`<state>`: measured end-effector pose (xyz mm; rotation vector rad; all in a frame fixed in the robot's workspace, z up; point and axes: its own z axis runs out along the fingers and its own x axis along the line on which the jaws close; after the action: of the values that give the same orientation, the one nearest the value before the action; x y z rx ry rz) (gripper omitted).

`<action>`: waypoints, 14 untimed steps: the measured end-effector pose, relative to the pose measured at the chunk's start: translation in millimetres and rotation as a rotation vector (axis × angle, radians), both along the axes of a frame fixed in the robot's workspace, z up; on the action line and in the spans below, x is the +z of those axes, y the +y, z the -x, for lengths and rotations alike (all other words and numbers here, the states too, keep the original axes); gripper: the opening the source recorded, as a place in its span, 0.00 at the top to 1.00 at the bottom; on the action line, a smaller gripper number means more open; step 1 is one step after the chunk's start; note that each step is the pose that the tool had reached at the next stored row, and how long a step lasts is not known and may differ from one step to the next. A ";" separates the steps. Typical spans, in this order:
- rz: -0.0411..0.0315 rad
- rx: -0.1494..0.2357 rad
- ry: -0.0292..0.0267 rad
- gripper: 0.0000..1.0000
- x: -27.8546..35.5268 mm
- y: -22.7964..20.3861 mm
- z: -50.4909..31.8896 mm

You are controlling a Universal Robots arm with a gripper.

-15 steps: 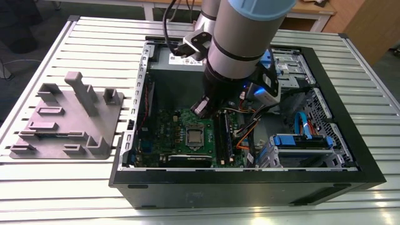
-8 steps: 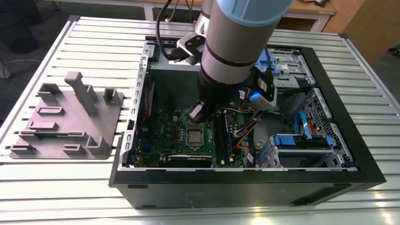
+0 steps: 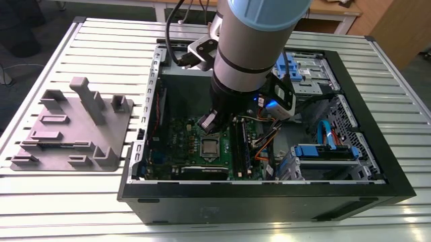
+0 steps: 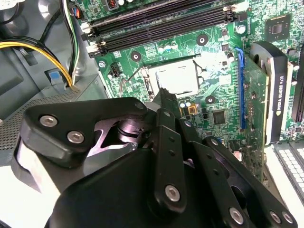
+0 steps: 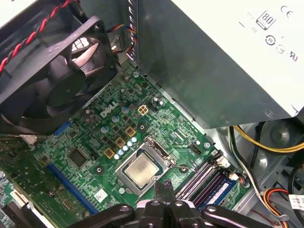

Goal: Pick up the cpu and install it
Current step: 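Install the first cpu locking lever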

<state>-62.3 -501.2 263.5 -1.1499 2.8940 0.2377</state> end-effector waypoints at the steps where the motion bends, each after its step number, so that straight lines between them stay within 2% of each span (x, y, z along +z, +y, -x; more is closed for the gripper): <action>1: 0.0000 0.000 0.0000 0.89 0.0 0.0 0.0; 8: -0.0010 0.000 -0.0001 0.89 -0.1 1.0 0.0; 11: -0.0008 0.000 0.0000 0.89 0.0 4.6 0.0; 14: -0.0007 0.000 0.0000 0.89 0.0 10.1 0.0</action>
<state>-62.3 -491.1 263.4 -1.1497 2.8937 0.2387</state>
